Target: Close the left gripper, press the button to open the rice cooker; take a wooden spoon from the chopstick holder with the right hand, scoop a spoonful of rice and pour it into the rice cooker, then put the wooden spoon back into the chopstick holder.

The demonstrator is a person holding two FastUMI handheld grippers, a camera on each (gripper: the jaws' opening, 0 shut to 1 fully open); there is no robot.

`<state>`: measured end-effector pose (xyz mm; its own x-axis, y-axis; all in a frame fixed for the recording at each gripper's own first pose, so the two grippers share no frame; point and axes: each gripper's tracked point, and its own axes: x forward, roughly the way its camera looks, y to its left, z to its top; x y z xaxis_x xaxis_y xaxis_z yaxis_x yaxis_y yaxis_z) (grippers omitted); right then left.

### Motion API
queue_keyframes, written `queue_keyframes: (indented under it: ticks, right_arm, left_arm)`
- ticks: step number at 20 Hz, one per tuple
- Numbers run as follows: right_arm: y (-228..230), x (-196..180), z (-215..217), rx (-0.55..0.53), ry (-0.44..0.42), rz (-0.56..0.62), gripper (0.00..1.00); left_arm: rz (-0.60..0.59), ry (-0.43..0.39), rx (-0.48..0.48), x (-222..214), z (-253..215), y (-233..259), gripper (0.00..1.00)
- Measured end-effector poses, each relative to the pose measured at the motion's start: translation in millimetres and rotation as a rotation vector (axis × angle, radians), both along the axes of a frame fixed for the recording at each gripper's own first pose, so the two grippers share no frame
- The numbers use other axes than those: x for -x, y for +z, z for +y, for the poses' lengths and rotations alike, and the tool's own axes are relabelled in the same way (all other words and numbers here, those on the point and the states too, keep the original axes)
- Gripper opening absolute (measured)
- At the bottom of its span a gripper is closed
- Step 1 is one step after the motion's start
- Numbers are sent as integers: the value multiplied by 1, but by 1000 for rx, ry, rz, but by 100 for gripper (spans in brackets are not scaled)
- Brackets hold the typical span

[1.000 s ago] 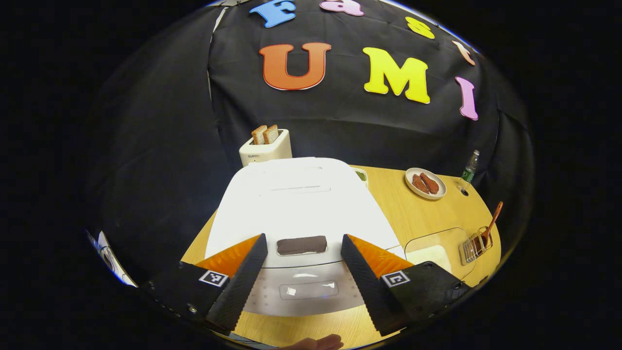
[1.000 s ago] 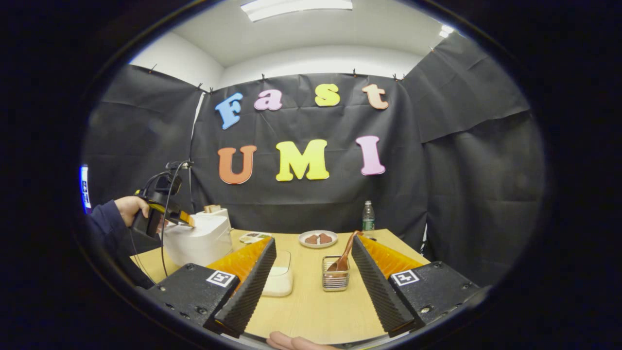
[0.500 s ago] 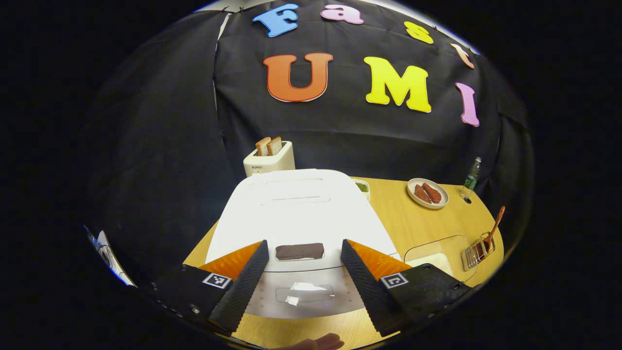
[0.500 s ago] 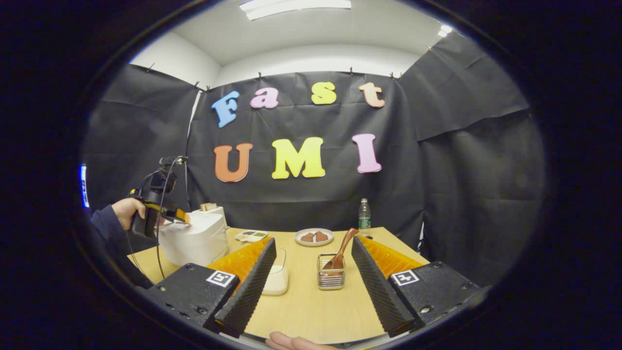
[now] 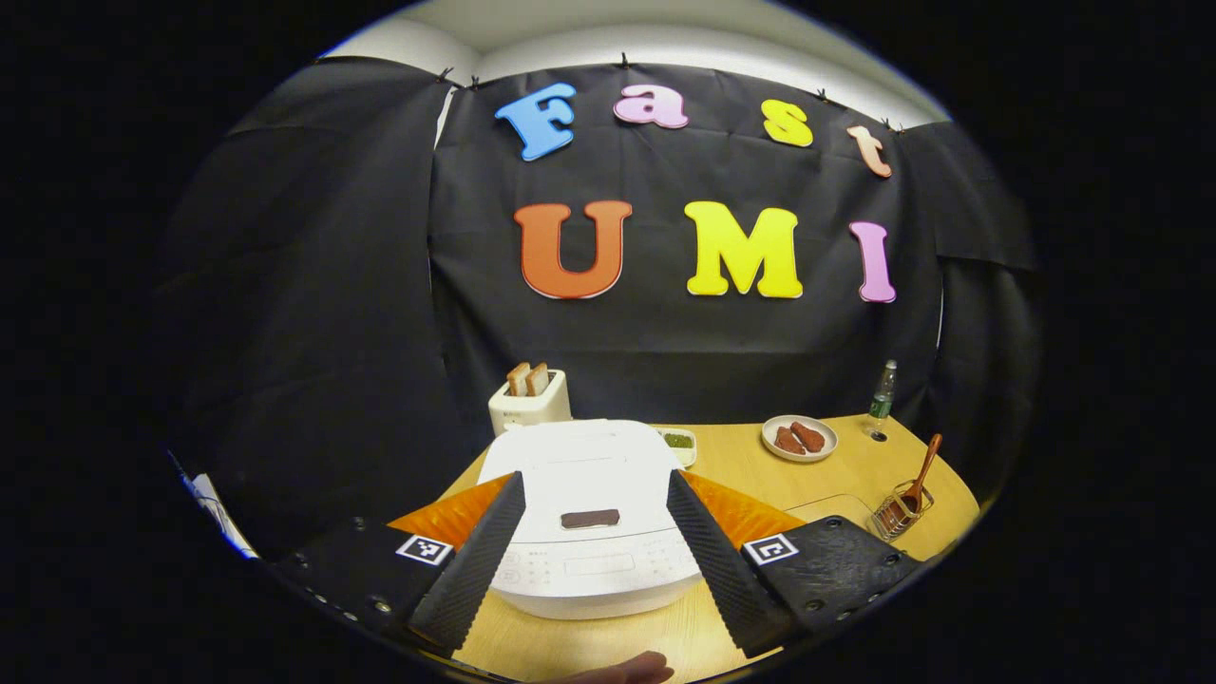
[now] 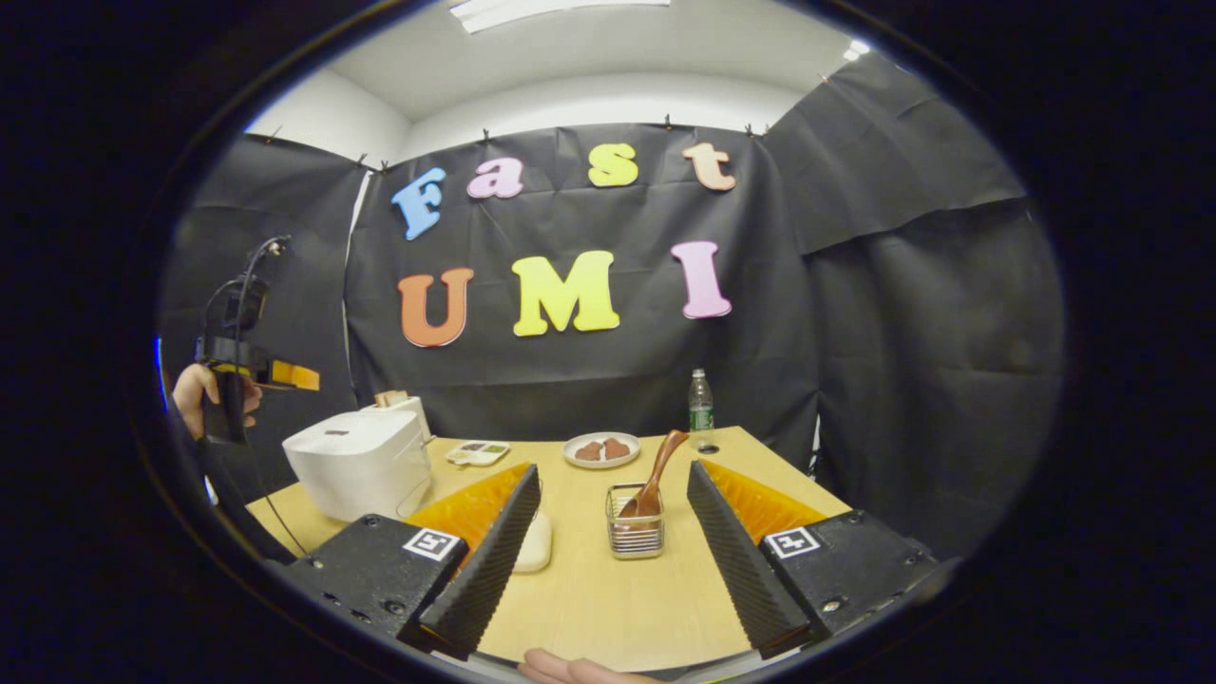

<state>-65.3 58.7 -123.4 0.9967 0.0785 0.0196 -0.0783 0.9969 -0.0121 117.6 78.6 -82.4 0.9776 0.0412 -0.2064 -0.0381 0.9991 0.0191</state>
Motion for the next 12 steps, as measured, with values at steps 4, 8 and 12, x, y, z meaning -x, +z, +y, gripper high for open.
queue_keyframes:
  ticks: [4, 8, 12]
  right_arm:
    - [11, 0, -1, -46, -23, 15, 100]
    - [33, -5, -12, -96, -43, 6, 100]
    - [48, -9, -28, -128, -72, -11, 100]
  left_arm:
    - [-59, -24, 69, 33, -10, 35, 96]
    - [-157, -25, 86, 73, -8, 62, 94]
    - [-252, -7, 126, 120, -14, 68, 94]
